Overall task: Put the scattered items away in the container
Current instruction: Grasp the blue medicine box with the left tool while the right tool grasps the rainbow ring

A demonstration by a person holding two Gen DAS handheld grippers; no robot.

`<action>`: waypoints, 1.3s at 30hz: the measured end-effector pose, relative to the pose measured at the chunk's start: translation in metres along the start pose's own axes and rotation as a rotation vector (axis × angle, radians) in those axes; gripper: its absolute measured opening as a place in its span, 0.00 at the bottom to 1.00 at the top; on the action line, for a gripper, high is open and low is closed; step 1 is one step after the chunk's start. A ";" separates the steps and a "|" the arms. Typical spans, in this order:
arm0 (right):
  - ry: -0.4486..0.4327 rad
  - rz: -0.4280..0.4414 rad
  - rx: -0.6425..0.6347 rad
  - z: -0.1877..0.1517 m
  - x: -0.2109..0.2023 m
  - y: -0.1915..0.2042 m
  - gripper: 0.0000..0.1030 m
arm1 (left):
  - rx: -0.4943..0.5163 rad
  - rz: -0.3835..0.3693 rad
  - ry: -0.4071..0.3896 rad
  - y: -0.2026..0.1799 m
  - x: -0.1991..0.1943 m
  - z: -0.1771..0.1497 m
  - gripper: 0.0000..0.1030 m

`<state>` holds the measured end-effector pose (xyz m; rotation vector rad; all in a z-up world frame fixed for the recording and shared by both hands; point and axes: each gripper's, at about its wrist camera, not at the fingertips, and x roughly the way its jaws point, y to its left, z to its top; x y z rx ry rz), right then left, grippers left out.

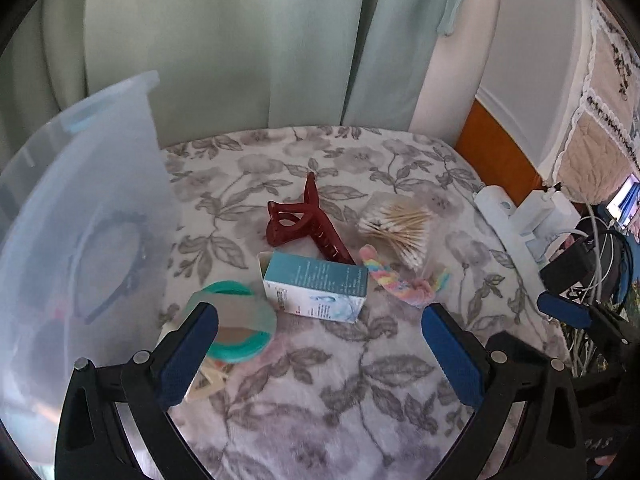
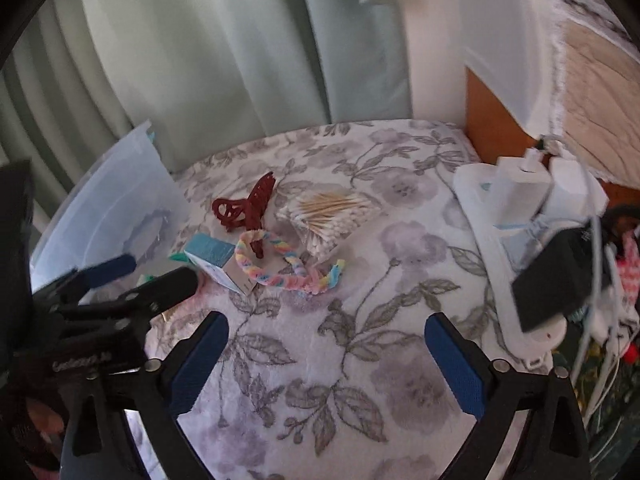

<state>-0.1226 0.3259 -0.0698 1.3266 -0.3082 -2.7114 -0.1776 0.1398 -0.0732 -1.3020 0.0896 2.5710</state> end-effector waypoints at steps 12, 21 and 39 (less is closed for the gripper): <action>0.075 0.049 -0.083 0.008 0.052 0.014 0.77 | 0.027 -0.008 0.084 0.016 0.043 0.010 0.98; 0.098 0.043 -0.092 0.018 0.081 0.011 0.71 | 0.033 -0.032 0.094 0.021 0.062 0.019 0.97; 0.074 0.027 -0.033 0.021 0.088 0.002 0.37 | 0.013 -0.075 0.082 0.019 0.071 0.021 0.71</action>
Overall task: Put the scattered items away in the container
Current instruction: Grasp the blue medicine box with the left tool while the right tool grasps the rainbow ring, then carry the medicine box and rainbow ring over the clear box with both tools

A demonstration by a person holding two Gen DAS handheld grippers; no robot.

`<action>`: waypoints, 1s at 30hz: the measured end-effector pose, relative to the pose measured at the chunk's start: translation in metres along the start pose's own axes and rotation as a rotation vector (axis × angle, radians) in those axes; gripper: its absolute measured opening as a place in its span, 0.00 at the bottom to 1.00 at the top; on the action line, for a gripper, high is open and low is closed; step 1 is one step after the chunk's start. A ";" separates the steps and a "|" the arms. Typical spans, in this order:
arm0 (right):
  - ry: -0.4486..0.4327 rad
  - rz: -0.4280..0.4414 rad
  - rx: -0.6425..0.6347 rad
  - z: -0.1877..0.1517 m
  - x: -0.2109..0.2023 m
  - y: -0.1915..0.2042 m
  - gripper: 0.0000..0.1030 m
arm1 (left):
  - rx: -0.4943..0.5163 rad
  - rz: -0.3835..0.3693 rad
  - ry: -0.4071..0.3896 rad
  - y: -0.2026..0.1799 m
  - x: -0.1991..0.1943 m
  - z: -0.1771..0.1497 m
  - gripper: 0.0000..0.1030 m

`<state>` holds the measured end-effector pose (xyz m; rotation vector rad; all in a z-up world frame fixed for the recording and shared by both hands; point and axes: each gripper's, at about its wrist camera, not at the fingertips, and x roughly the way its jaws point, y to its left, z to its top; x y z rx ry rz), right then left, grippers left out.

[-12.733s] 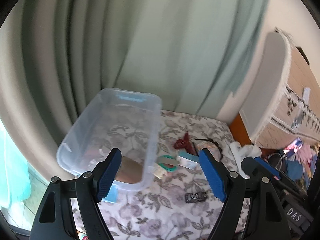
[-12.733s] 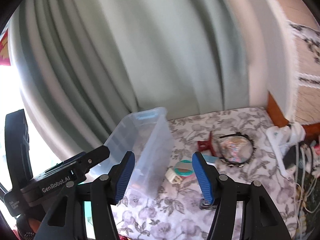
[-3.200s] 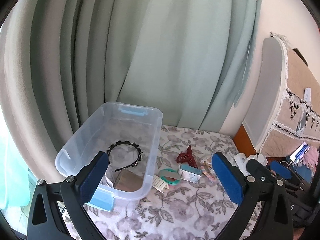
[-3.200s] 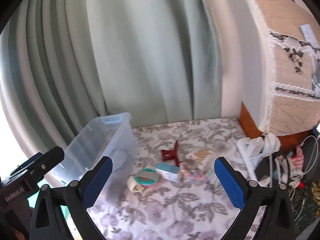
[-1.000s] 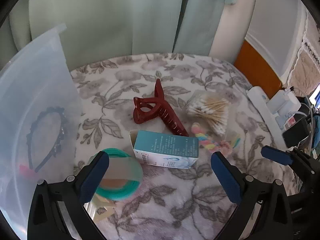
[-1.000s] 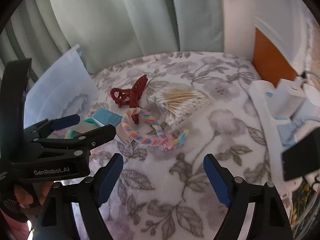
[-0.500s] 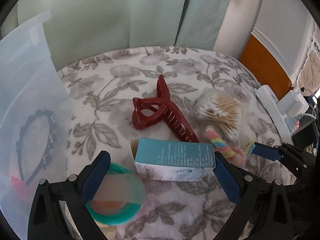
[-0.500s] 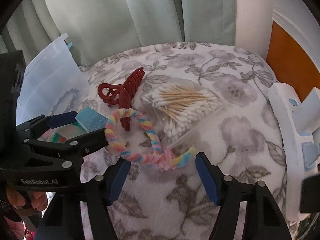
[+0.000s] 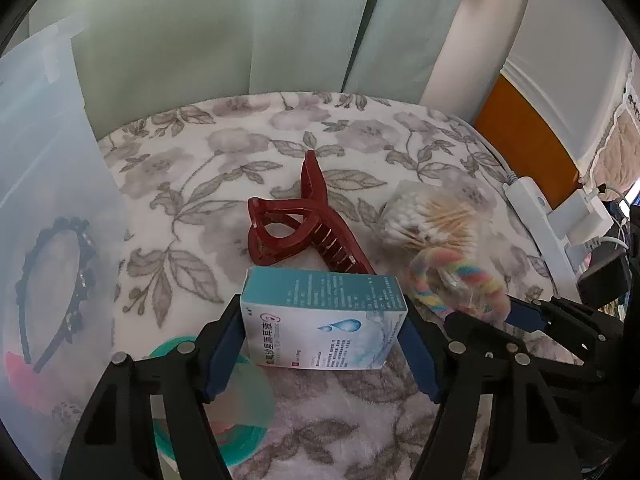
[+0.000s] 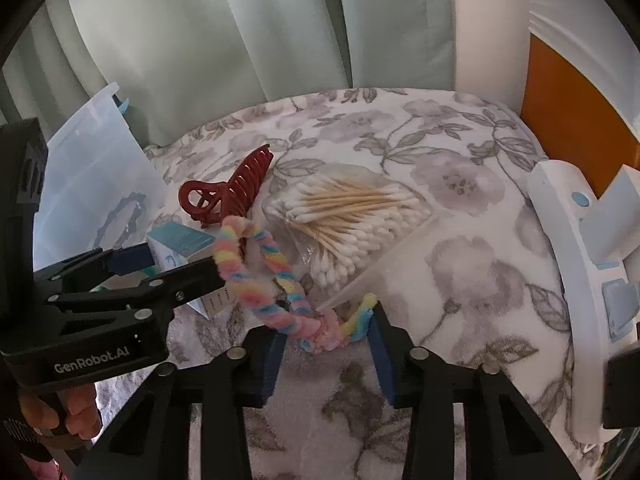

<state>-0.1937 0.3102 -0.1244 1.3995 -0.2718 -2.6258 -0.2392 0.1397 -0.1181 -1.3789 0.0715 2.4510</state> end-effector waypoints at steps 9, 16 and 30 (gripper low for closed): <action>-0.020 0.003 0.056 -0.008 -0.018 0.000 0.28 | -0.026 -0.004 -0.008 -0.005 -0.019 -0.007 0.71; -0.056 0.011 0.131 -0.020 -0.047 -0.006 0.28 | -0.033 -0.003 -0.019 -0.013 -0.045 -0.015 0.71; -0.202 0.015 0.227 -0.034 -0.135 -0.004 0.28 | -0.014 -0.014 -0.117 -0.040 -0.127 -0.023 0.71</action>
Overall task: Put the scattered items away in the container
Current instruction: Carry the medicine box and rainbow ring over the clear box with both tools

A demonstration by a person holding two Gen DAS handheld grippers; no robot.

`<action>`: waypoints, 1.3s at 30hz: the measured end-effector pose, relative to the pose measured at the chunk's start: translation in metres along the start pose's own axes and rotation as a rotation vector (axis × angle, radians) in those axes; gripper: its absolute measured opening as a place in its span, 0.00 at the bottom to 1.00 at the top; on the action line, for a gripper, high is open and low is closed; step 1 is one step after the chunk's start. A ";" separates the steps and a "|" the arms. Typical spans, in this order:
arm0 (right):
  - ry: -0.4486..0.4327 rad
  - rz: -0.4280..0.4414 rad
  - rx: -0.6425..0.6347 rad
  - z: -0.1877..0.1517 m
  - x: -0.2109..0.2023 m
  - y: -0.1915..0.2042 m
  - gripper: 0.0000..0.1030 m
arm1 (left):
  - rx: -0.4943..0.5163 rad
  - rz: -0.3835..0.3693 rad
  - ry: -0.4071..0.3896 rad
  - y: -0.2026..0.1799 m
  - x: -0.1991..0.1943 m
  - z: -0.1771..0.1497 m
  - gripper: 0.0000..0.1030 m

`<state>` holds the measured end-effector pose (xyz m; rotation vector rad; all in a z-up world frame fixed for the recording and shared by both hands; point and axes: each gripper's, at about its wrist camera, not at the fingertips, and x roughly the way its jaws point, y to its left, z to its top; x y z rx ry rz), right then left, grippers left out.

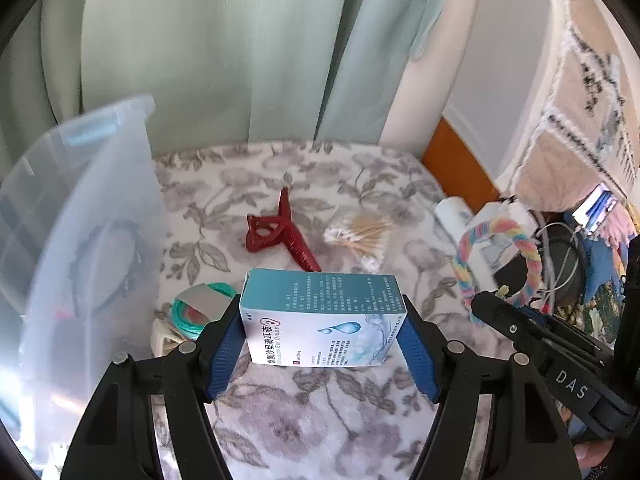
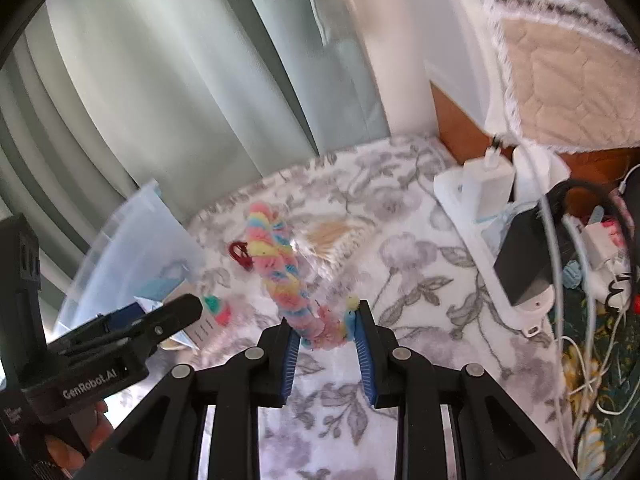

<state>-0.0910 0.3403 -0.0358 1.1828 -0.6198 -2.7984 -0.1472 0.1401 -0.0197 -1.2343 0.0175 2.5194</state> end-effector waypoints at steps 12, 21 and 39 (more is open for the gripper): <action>-0.169 0.051 -0.056 0.014 -0.080 0.042 0.28 | 0.005 0.000 -0.146 -0.006 -0.082 0.009 0.71; -0.259 0.092 -0.074 0.018 -0.124 0.072 0.28 | -0.010 -0.006 -0.258 0.002 -0.137 0.012 0.71; -0.356 0.138 -0.175 0.020 -0.171 0.136 0.28 | -0.096 -0.002 -0.412 0.042 -0.206 0.010 0.71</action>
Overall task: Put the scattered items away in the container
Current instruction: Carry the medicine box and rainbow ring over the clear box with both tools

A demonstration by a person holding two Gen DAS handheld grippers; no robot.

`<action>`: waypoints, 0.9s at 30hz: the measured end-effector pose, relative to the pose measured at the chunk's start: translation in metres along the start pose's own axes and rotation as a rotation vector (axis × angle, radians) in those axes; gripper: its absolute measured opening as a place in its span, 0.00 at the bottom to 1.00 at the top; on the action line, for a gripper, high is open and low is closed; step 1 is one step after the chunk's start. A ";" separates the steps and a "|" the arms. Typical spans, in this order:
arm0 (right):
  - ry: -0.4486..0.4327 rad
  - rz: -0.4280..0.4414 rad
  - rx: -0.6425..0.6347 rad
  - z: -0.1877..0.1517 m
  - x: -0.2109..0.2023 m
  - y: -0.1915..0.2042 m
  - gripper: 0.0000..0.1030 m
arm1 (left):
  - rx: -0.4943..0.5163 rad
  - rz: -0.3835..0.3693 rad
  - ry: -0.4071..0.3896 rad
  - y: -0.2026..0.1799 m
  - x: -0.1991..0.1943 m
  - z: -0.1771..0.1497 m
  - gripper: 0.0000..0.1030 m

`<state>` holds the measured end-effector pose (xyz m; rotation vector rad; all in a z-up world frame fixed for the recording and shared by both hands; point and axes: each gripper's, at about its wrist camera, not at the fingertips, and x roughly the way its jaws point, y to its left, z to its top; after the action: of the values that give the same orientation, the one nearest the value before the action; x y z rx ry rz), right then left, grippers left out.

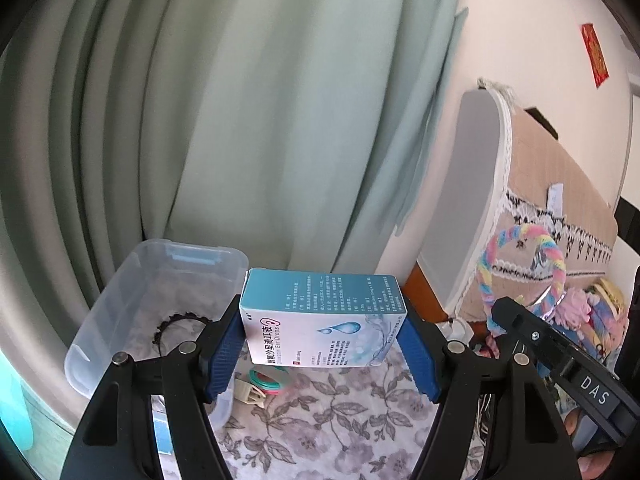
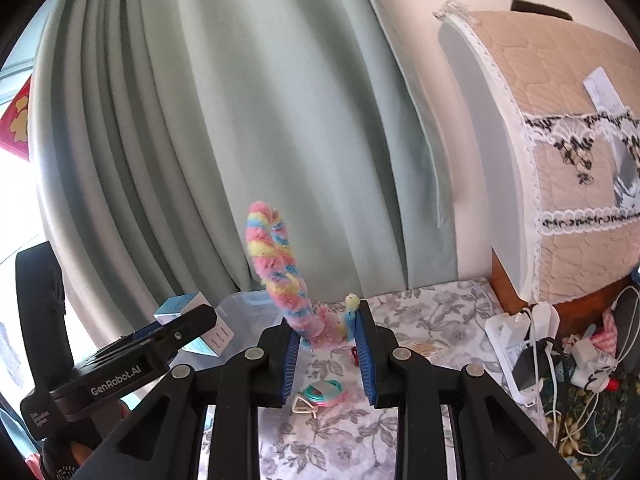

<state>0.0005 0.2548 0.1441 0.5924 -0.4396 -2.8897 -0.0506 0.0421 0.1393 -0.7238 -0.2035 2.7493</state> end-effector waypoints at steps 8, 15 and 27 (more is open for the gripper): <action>0.005 0.028 -0.049 0.003 0.002 0.029 0.28 | -0.043 0.021 -0.041 0.023 -0.018 0.007 0.71; 0.021 0.058 -0.091 0.004 0.015 0.054 0.28 | -0.083 0.048 -0.064 0.048 -0.031 0.012 0.71; 0.067 0.108 -0.171 0.004 0.049 0.101 0.28 | -0.156 0.097 -0.088 0.101 -0.041 0.020 0.71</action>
<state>-0.0363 0.1500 0.1617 0.6149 -0.2058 -2.7597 -0.0515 -0.0679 0.1546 -0.6679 -0.4165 2.8853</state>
